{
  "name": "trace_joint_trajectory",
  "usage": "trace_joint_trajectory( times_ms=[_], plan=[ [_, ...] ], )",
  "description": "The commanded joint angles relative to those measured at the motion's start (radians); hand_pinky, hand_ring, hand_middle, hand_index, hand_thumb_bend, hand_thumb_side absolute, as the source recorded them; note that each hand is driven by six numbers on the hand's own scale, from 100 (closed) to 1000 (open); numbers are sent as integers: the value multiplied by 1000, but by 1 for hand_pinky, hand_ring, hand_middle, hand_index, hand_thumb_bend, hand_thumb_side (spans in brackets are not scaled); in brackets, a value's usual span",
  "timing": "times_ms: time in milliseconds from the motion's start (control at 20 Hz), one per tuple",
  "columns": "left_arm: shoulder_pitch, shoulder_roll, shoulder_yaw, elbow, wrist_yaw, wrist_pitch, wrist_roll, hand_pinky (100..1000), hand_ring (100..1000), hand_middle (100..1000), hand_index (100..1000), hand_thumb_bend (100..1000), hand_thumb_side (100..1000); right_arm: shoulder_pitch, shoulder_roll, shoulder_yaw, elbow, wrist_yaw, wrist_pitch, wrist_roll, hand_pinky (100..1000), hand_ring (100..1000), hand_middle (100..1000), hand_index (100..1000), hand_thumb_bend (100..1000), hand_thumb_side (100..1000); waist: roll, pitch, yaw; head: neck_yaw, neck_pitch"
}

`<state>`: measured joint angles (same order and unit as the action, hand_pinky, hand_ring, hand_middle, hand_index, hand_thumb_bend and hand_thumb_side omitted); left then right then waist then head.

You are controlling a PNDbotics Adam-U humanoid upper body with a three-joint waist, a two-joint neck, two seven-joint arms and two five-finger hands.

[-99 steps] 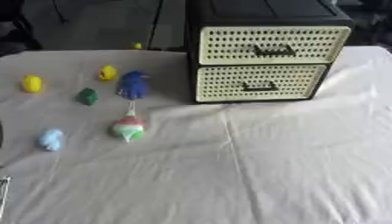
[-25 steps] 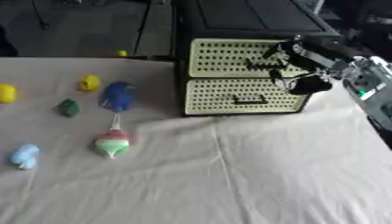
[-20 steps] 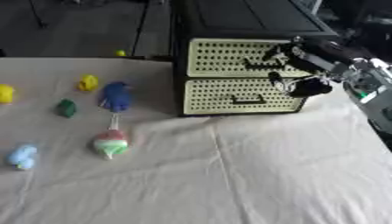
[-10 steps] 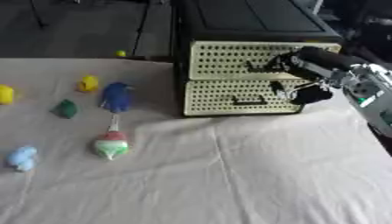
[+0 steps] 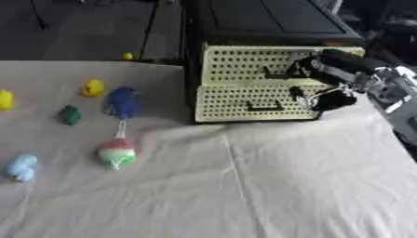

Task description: Pick up objects from table and place into drawer.

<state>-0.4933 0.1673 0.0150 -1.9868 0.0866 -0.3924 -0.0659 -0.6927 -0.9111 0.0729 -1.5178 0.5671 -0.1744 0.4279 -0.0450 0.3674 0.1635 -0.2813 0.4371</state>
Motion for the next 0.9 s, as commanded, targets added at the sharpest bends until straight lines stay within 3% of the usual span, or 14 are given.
trace_joint_trajectory(
  times_ms=[50, 700, 900],
  plan=[
    [-9, 7, 1, -13, 1, 3, 1, 694, 746, 671, 907, 100, 867, 10, -33, -6, -75, 17, 12, 5, 118, 100, 100, 636, 100, 242, 1, -20, -4, 8, 0],
    [-9, 5, 9, -13, -2, 3, 10, 695, 747, 672, 907, 100, 868, 98, 21, -43, -297, -3, 80, 53, 122, 100, 100, 608, 100, 242, 9, -19, -24, 19, -7],
    [-9, 3, 9, -13, -3, 3, 10, 695, 747, 672, 907, 100, 868, 80, 55, -36, -315, 6, 96, 80, 122, 100, 100, 607, 100, 241, 12, -19, -28, 18, -8]
  ],
)
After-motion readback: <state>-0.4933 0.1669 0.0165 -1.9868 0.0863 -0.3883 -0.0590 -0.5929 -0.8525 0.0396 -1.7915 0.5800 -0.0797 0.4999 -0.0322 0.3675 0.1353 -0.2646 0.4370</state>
